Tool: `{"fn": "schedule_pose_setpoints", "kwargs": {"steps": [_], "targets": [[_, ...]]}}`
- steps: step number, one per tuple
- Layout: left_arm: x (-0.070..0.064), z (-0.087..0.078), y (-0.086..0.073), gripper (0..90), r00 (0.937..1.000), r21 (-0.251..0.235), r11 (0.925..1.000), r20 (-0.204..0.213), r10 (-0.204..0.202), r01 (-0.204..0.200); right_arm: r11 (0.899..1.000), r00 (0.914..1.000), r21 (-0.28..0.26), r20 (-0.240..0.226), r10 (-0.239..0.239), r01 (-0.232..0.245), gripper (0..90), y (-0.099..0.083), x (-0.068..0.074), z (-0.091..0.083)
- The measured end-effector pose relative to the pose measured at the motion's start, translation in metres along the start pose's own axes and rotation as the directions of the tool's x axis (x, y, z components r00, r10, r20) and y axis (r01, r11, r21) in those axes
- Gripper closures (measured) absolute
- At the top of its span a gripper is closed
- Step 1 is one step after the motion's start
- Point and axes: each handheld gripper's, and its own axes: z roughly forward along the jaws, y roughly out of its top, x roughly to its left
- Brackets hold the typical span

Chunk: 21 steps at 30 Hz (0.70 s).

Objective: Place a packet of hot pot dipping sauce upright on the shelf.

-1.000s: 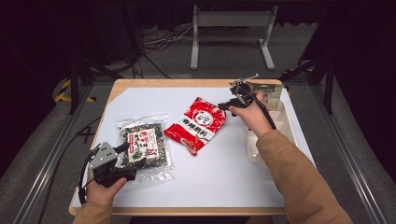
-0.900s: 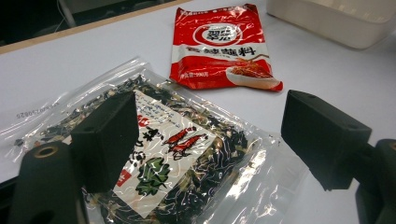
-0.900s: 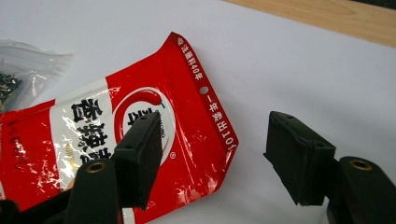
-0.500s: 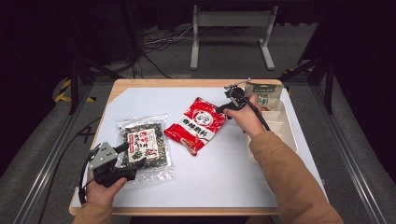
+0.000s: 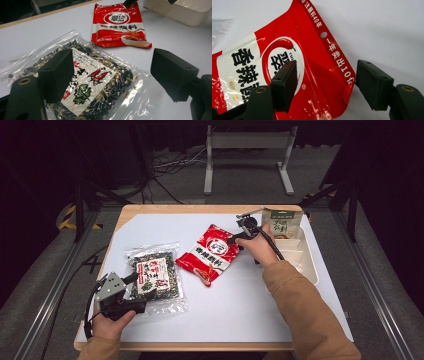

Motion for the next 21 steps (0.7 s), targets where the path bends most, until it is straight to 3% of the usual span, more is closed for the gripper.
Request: {"fn": "schedule_pose_setpoints", "kwargs": {"steps": [6,14,21], "targets": [[0.0001,0.0002,-0.0001,19.7,1.0000,0.001,1.0000,0.001,0.000,0.000,0.999,0.9992,0.029,-0.032,0.024,-0.023,33.5,-0.0013,0.0002,0.0058],[0.0001,-0.0004,0.0000,19.7,1.0000,-0.002,1.0000,0.000,-0.004,0.004,0.999,0.9990,0.043,-0.037,0.026,-0.025,32.3,-0.0026,0.0014,0.0102],[0.0002,-0.0002,0.0000,19.7,1.0000,-0.002,1.0000,0.000,-0.003,0.003,0.999,0.9967,0.034,-0.078,0.024,-0.021,38.9,-0.0011,0.0028,0.0034]]}}
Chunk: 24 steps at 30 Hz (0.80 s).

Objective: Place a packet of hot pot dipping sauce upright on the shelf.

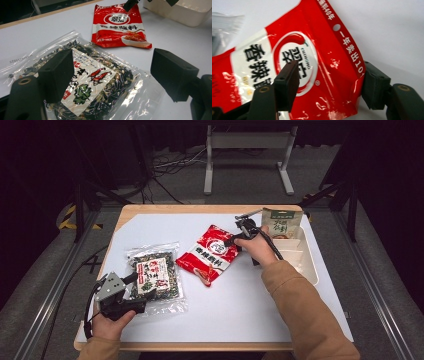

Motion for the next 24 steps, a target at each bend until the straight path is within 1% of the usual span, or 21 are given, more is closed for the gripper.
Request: {"fn": "schedule_pose_setpoints", "kwargs": {"steps": [1,2,3,4,6,7,8,9,12,14,15,16,17,19,21,24], "targets": [[0.000,0.000,0.000,19.7,1.0000,0.002,1.0000,0.000,0.002,-0.002,1.000,0.9999,-0.004,-0.012,-0.007,0.007,39.1,0.000,0.002,-0.001],[0.000,0.000,0.000,19.7,1.0000,0.003,1.0000,-0.001,0.003,-0.003,0.999,0.9991,-0.012,-0.031,-0.030,0.030,38.9,0.001,0.004,-0.003],[0.000,0.000,0.000,19.7,1.0000,0.003,1.0000,0.000,0.003,-0.003,0.999,0.9982,-0.016,-0.034,-0.049,0.048,39.3,0.001,0.006,-0.004],[-0.001,0.000,0.000,19.7,1.0000,0.002,1.0000,-0.002,0.006,-0.006,0.998,0.9977,-0.017,-0.036,-0.057,0.056,40.1,0.001,0.007,-0.005],[-0.001,0.000,0.000,19.7,1.0000,0.002,1.0000,-0.002,0.006,-0.006,0.997,0.9956,-0.012,-0.055,-0.076,0.076,42.9,0.001,0.010,-0.006],[-0.001,0.000,0.000,19.7,1.0000,0.003,1.0000,-0.002,0.006,-0.006,0.996,0.9943,-0.006,-0.059,-0.089,0.089,45.3,0.001,0.011,-0.006],[0.000,0.000,0.000,19.7,1.0000,0.004,1.0000,-0.003,0.009,-0.009,0.994,0.9913,0.005,-0.080,-0.105,0.105,46.5,0.001,0.013,-0.007],[0.000,0.000,0.000,19.7,1.0000,0.005,1.0000,-0.001,0.008,-0.008,0.994,0.9898,0.007,-0.087,-0.113,0.114,46.8,0.001,0.014,-0.007],[-0.001,0.001,0.000,19.7,1.0000,0.005,1.0000,0.000,0.005,-0.005,0.989,0.9847,0.016,-0.096,-0.145,0.148,50.3,0.001,0.018,-0.005],[-0.001,0.001,0.000,19.7,1.0000,0.004,1.0000,-0.001,0.008,-0.008,0.986,0.9804,0.047,-0.123,-0.154,0.161,53.3,0.000,0.019,-0.002],[0.000,0.000,0.000,19.7,1.0000,0.006,0.9999,-0.002,0.009,-0.009,0.984,0.9783,0.057,-0.130,-0.162,0.170,52.8,0.000,0.020,0.000],[0.000,0.000,0.000,19.7,1.0000,0.005,1.0000,-0.001,0.005,-0.005,0.979,0.9756,0.068,-0.124,-0.181,0.190,52.8,-0.001,0.021,0.003],[0.000,0.000,0.000,19.7,1.0000,0.004,1.0000,-0.001,0.003,-0.003,0.976,0.9748,0.078,-0.110,-0.194,0.203,52.8,-0.002,0.023,0.005],[0.000,0.000,0.000,19.7,1.0000,0.003,1.0000,-0.002,0.005,-0.005,0.969,0.9706,0.089,-0.091,-0.223,0.231,56.1,-0.002,0.025,0.008],[0.000,0.000,0.000,19.7,1.0000,0.003,1.0000,-0.002,0.009,-0.009,0.967,0.9695,0.094,-0.087,-0.229,0.237,61.0,-0.002,0.025,0.008],[0.000,0.000,0.000,19.7,1.0000,0.003,1.0000,0.000,0.004,-0.004,0.964,0.9671,0.100,-0.089,-0.238,0.247,69.5,-0.001,0.025,0.006]]}}
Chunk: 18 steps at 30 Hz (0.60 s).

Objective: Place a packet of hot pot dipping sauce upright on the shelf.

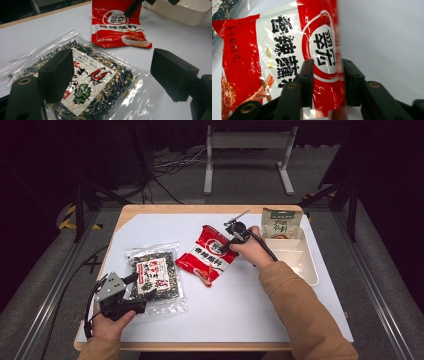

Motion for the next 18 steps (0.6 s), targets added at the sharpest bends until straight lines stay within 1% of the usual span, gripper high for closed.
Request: {"fn": "schedule_pose_setpoints", "kwargs": {"steps": [4,5,6,10,18], "targets": [[0.000,0.000,0.000,19.7,1.0000,-0.002,1.0000,-0.002,0.002,-0.002,1.000,0.9999,0.005,0.013,-0.008,0.008,81.3,0.001,0.000,-0.002],[0.000,0.000,0.000,19.7,1.0000,-0.003,1.0000,-0.002,0.003,-0.003,1.000,0.9998,0.005,0.016,-0.014,0.014,86.0,0.001,0.000,-0.002],[0.000,0.000,0.000,19.7,1.0000,-0.002,1.0000,-0.002,0.002,-0.002,1.000,0.9998,-0.001,0.012,-0.015,0.015,88.0,0.001,0.000,-0.003],[0.000,0.000,0.000,19.7,1.0000,-0.002,1.0000,-0.003,0.001,-0.001,1.000,0.9998,-0.010,0.018,-0.011,0.012,88.8,0.002,0.000,-0.008],[0.000,-0.001,0.000,19.7,1.0000,-0.003,1.0000,-0.004,0.000,0.000,0.999,0.9996,-0.038,-0.012,-0.027,0.027,89.0,0.005,0.006,-0.026]]}}
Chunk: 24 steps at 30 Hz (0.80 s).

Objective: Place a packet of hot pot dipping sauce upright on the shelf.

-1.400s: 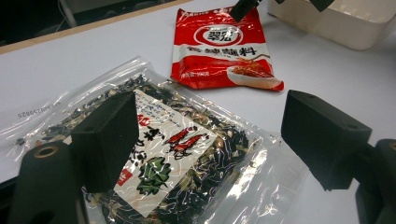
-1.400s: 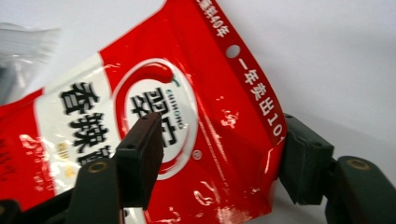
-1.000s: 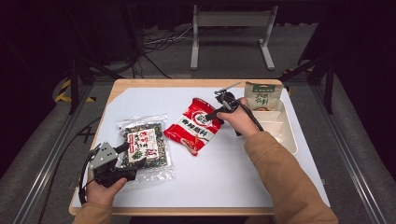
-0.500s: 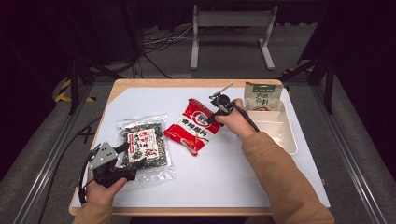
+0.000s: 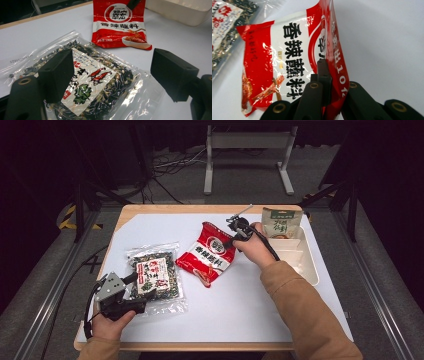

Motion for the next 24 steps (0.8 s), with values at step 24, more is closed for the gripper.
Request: {"fn": "schedule_pose_setpoints", "kwargs": {"steps": [24], "targets": [[0.000,0.000,0.000,19.7,1.0000,0.000,1.0000,-0.004,0.002,-0.002,0.984,0.9861,-0.169,-0.144,-0.083,0.058,89.2,0.006,0.043,-0.082]]}}
